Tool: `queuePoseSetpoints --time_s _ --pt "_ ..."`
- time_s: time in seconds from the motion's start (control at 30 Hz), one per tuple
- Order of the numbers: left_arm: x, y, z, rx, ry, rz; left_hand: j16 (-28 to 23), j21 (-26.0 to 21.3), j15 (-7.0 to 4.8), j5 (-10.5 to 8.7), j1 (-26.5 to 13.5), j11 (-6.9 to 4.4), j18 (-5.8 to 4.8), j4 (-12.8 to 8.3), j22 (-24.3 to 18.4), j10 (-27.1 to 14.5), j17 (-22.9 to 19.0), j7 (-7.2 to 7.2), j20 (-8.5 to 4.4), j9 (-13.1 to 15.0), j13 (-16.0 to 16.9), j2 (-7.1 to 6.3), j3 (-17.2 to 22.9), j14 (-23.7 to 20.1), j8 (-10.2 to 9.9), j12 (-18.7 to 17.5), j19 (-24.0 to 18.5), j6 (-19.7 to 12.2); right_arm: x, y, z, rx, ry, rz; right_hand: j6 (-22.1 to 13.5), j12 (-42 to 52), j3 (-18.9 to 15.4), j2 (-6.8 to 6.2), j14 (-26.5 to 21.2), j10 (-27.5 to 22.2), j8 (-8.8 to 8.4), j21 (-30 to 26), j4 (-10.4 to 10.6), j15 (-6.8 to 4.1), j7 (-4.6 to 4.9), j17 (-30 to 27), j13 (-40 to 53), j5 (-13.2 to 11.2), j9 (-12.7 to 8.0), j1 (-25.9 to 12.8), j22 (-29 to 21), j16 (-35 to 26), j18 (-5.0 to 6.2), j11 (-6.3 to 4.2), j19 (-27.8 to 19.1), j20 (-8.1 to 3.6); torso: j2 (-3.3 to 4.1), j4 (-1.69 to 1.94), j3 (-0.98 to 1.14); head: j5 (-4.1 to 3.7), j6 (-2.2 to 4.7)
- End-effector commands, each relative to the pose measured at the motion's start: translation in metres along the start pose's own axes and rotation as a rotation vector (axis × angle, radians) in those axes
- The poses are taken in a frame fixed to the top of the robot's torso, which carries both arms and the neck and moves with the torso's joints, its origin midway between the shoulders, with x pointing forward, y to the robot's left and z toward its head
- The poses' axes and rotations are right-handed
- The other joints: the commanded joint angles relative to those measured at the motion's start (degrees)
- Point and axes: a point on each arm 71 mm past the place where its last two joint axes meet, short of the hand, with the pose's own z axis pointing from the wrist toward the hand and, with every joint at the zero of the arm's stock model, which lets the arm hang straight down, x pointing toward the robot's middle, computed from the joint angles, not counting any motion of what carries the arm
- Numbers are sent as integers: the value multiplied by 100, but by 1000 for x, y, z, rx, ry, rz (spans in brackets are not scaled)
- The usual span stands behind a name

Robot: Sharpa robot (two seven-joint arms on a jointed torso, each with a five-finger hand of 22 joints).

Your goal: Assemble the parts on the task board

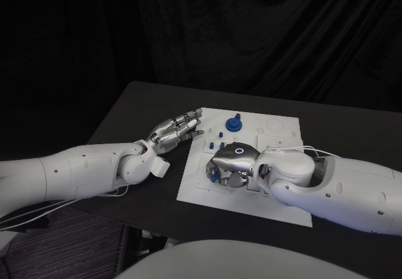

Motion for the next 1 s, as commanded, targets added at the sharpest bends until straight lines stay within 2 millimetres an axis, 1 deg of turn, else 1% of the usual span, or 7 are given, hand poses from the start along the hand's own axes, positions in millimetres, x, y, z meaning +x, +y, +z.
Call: queuePoseSetpoints --time_s 0.03,0.7,0.73,0.8,0.9,0.97,1.0 --pt "2 -1 1 25 12 -12 -16 -30 -3 26 4 50 87 35 -3 -3 -7 -10 -12 -8 -4 43 5 -22 -16 -4 -34 -33 3 -1 0 12 23 -32 5 -32 24 -18 48 -45 133 -19 3 20 30 -20 -7 30 1021 57 866 12 -95 18 5 5 1 6 4 -1 -1" --pt "2 1 1 19 15 -17 -15 -29 1 32 7 51 88 32 5 -9 -6 -9 -12 -9 -5 50 10 -21 -18 -10 -32 -43 8 -7 1 35 42 -34 -35 -83 40 -26 -11 -83 61 -151 -3 49 55 -112 -9 31 1004 36 829 -46 -71 50 -62 28 -2 -9 16 -19 -1" --pt "2 1 1 19 13 -20 -15 -29 2 37 10 52 88 29 6 -11 -6 -6 -12 -9 -5 53 13 -21 -18 -11 -31 -45 8 -7 1 35 44 -33 -65 -97 47 -26 -19 -94 23 -157 -2 60 65 -118 -8 21 990 27 828 -50 -70 57 -70 36 -3 -7 15 -21 -1" --pt "2 2 1 19 7 -33 -14 -28 3 40 12 52 88 27 8 -10 -5 -5 -12 -6 -4 52 14 -20 -15 -5 -30 -27 10 -6 1 32 48 -29 -311 -143 88 -40 -34 -137 -229 -166 8 88 113 -122 -5 -29 877 -1 824 -52 -67 81 -88 60 -2 -6 13 -17 -1" --pt "2 2 2 19 -2 -50 -14 -28 3 45 17 52 89 22 8 -11 -5 -2 -11 -6 -4 52 17 -20 -14 -6 -30 -27 13 -5 2 27 53 -24 -526 -205 119 -87 -57 -243 -494 -209 38 100 132 -147 -5 -113 750 -58 812 -66 -57 102 -117 79 -2 -7 13 -13 -1" --pt "1 2 2 19 -6 -56 -14 -29 3 49 20 52 89 19 3 -12 -6 1 -11 -6 -5 53 18 -21 -14 -7 -32 -31 15 -4 3 24 56 -21 -717 -236 139 -119 -69 -309 -682 -230 62 121 117 -158 -4 -168 650 -94 805 -73 -53 120 -132 94 -4 -5 13 -16 -1" --pt "1 2 2 19 -8 -58 -14 -29 3 49 20 52 89 19 3 -12 -6 1 -11 -6 -5 53 18 -21 -14 -7 -32 -31 17 -3 3 22 57 -19 -930 -280 151 -162 -92 -412 -879 -291 93 152 69 -190 -6 -247 537 -139 788 -91 -43 157 -164 116 -5 -5 13 -12 -1"
